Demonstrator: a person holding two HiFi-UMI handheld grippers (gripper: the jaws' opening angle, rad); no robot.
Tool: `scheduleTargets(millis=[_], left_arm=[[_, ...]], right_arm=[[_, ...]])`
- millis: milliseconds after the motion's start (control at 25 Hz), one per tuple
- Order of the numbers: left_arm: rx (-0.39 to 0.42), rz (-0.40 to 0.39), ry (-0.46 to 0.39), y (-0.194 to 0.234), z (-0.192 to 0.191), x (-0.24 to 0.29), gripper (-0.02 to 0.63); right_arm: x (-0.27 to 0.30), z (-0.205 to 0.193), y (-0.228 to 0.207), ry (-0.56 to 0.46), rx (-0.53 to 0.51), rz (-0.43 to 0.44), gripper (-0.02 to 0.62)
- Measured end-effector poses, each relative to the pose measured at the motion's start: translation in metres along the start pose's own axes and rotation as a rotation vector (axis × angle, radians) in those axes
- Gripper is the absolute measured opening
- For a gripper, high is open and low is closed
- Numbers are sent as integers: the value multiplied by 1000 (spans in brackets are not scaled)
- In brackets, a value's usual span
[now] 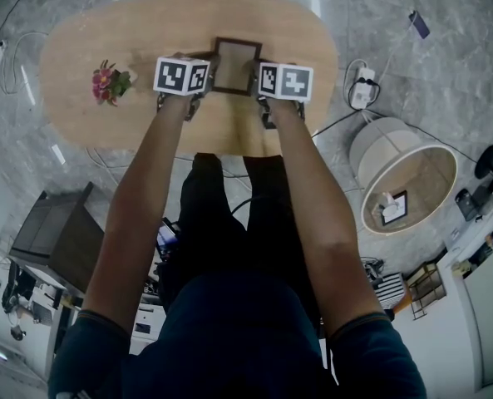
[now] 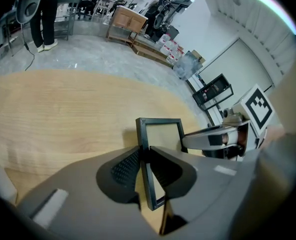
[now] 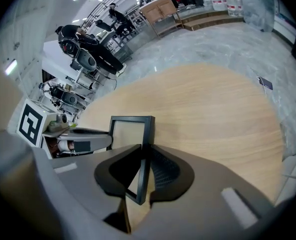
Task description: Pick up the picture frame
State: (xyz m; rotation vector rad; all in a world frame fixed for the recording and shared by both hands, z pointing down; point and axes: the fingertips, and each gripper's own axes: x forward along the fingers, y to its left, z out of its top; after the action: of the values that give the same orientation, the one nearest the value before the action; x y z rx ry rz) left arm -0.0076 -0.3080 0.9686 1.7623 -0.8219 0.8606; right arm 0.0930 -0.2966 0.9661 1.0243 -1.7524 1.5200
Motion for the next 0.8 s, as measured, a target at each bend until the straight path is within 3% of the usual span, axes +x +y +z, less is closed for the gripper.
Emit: scheduleTargets(millis=[440, 800], left_arm=[[83, -3, -107, -27, 57, -64, 55], [160, -6, -256, -64, 108, -165, 55]], right_arm=[[-62, 47, 43, -152, -59, -7, 64], [-151, 88, 114, -311, -137, -1, 64]])
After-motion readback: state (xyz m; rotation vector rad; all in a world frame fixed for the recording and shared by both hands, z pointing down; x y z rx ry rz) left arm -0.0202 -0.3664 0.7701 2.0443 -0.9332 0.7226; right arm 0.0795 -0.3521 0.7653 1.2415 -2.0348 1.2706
